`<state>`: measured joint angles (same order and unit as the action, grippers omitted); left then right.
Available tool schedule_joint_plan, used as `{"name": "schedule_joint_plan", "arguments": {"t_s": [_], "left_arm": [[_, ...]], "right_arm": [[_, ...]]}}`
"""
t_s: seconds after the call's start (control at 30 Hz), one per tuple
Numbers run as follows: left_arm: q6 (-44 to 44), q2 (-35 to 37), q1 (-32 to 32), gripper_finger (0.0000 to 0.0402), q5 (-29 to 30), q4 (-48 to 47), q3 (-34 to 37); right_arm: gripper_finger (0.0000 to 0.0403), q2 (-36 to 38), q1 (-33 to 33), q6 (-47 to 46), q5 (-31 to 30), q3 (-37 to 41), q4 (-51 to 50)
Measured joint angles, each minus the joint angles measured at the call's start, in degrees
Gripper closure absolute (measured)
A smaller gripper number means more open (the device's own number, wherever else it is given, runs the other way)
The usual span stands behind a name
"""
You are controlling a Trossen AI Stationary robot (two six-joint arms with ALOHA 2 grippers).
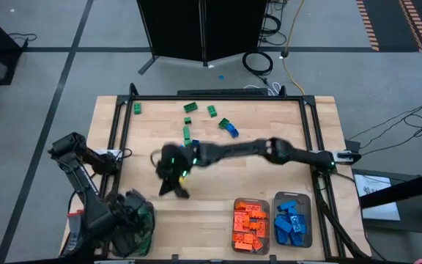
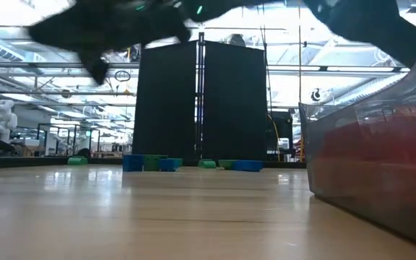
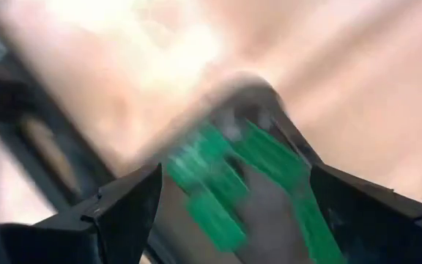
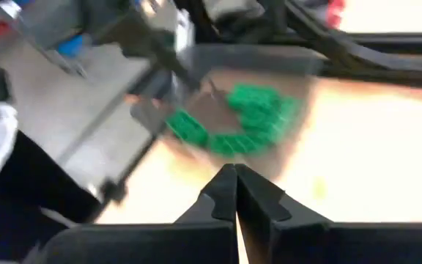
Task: Sort blocks
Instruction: Move the green game piece to the center
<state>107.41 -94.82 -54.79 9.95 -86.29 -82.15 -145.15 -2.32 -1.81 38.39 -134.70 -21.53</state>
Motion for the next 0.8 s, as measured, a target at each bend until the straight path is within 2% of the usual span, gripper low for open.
{"name": "schedule_joint_plan", "arguments": {"t_s": [0.07,0.17,0.27,0.37,0.47,0.63,0.8], "left_arm": [[1.94,0.30,1.69,0.0050,2.02,-4.30,0.01],[2.05,2.04,5.60,0.0050,8.44,-3.36,1.52],[2.68,3.55,12.78,0.0050,14.23,-3.70,2.86],[-1.13,5.41,21.21,0.0050,21.31,-3.64,4.99],[-6.33,7.90,32.74,0.0050,26.73,-3.73,7.16],[-21.48,10.35,56.40,0.0050,27.90,-2.91,7.80],[-41.17,11.36,78.98,0.0050,25.88,10.83,7.80]], "right_arm": [[0.0403,3.84,1.88,5.01,-2.33,-0.03,-9.19],[0.0403,9.93,4.48,14.02,-10.06,0.01,-23.56],[0.0403,16.91,6.68,22.21,-19.64,0.01,-35.76],[0.0403,23.96,8.70,27.28,-28.32,-0.03,-45.34],[0.0403,30.95,10.39,28.66,-33.85,0.01,-51.98],[0.0403,43.32,12.88,25.47,-37.56,-0.01,-56.46],[0.0403,52.80,13.89,20.00,-38.06,-0.01,-58.49]]}}
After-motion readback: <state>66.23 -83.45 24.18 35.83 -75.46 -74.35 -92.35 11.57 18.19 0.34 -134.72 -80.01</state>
